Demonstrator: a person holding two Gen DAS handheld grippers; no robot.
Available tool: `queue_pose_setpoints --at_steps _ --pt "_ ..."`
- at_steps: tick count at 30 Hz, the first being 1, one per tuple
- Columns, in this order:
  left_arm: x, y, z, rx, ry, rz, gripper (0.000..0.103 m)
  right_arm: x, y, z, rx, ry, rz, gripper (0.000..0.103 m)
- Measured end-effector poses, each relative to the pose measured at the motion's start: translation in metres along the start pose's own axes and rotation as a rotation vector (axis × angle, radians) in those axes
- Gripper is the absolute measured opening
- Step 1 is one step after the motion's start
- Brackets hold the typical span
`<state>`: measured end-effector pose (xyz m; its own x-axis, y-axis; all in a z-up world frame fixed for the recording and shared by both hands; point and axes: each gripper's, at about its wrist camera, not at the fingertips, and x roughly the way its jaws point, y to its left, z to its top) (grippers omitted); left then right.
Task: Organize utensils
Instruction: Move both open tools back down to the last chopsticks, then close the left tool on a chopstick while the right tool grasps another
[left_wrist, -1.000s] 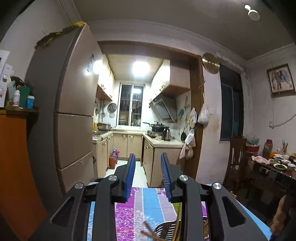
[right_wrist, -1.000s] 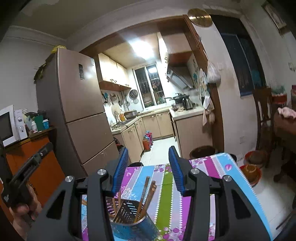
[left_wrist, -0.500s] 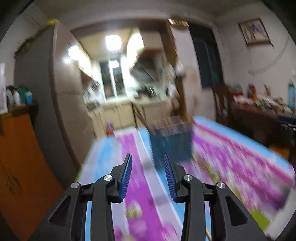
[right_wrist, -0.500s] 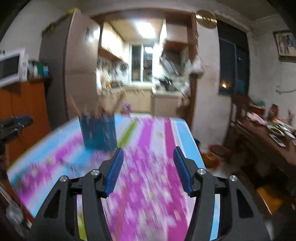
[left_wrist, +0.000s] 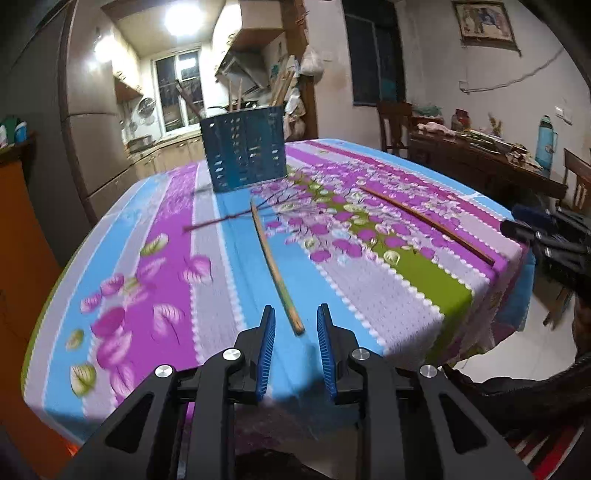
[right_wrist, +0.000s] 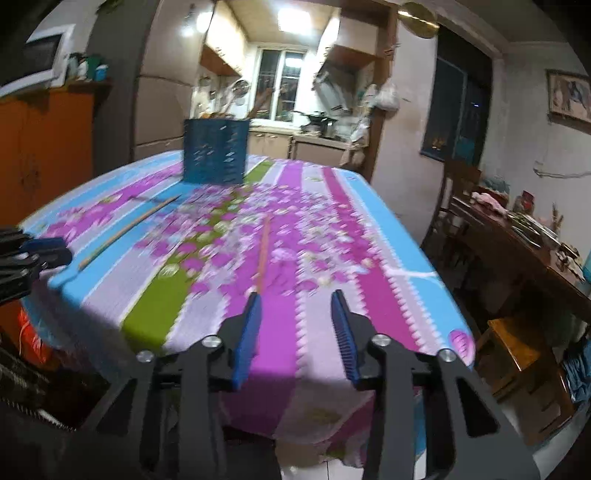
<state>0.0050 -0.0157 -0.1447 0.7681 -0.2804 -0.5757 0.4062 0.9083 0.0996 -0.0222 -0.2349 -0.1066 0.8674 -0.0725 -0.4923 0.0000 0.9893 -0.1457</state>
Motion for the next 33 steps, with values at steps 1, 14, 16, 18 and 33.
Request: queue_pose_setpoints --at_steps 1,14,16,18,33 --pt "0.001 -0.002 -0.003 0.003 -0.001 0.019 0.025 0.000 0.005 -0.004 -0.007 0.004 0.011 0.032" --pt "0.019 0.000 0.000 -0.028 0.006 0.046 0.025 0.014 0.018 -0.022 0.007 0.043 0.080 0.021" --pt "0.020 0.000 0.000 -0.038 0.004 0.047 0.025 0.016 0.017 -0.023 0.013 0.047 0.084 0.019" --pt "0.021 0.000 0.001 -0.044 0.005 0.050 0.025 0.017 0.016 -0.023 0.030 0.044 0.092 0.019" --pt "0.023 0.001 0.002 -0.060 0.022 0.059 0.025 0.017 0.014 -0.024 0.089 0.034 0.122 0.005"
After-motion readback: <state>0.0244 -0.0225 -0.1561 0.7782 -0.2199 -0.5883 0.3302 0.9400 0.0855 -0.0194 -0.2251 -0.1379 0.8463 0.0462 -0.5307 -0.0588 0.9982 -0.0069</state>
